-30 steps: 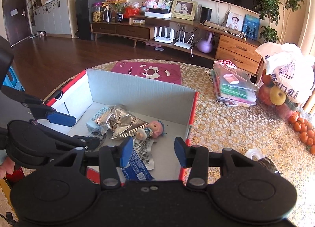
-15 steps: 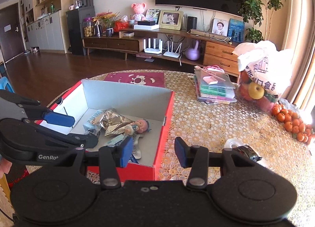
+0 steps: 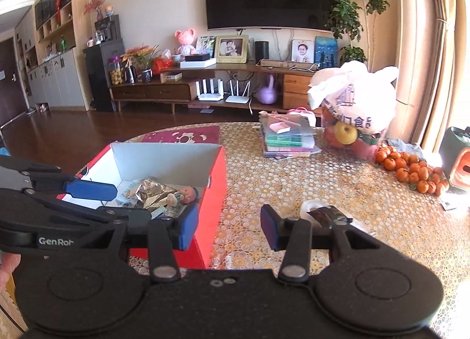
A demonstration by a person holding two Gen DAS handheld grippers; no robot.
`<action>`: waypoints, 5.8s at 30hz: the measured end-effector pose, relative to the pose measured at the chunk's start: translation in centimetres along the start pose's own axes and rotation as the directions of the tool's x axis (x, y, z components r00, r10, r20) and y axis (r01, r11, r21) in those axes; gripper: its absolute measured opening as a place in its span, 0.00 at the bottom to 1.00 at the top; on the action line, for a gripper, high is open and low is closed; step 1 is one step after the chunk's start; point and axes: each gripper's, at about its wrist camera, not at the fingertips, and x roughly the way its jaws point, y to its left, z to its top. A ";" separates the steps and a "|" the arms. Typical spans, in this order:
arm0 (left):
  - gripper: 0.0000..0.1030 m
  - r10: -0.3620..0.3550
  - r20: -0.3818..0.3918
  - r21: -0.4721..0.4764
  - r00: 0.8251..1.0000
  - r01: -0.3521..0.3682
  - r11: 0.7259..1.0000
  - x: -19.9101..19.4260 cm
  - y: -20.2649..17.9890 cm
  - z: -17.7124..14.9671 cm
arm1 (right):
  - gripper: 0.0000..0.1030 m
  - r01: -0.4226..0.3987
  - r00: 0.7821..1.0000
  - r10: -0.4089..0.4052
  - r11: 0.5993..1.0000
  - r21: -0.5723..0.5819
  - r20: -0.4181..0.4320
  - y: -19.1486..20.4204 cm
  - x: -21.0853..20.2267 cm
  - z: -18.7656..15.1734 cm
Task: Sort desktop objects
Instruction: 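Open both tools and withdraw them toward the remaining items, then move both tools toward the black packet and white cable on the table, then close the left tool on the black packet and lift it, then close the right tool on the white USB cable and lift it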
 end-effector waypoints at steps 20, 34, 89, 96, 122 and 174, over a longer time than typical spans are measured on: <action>0.58 -0.130 0.055 0.088 0.990 0.125 0.988 -0.1 -7.8 -0.9 | 0.50 0.091 0.994 -0.096 0.993 0.072 0.057 -6.5 -4.8 -3.2; 0.70 -0.157 0.075 0.130 0.985 0.147 0.981 2.8 -10.9 -0.4 | 0.65 0.133 0.990 -0.137 0.988 0.084 0.042 -10.9 -4.8 -4.8; 1.00 -0.203 -0.172 0.078 0.964 0.219 0.973 26.6 -11.9 5.1 | 0.84 0.023 0.991 -0.027 0.999 -0.038 -0.132 -20.5 13.7 -7.6; 1.00 -0.217 -0.170 0.087 0.961 0.234 0.968 27.9 -12.2 5.1 | 0.84 -0.002 0.991 -0.003 0.999 -0.034 -0.135 -21.3 14.9 -7.7; 0.87 -0.262 -0.147 0.059 0.954 0.273 0.960 30.2 -11.8 5.1 | 0.76 -0.034 0.992 0.031 0.999 -0.021 -0.125 -21.6 16.0 -8.0; 0.55 -0.267 -0.051 0.032 0.962 0.268 0.963 18.0 -11.0 5.3 | 0.73 0.023 1.000 -0.023 0.999 -0.023 0.001 -16.4 5.1 -5.2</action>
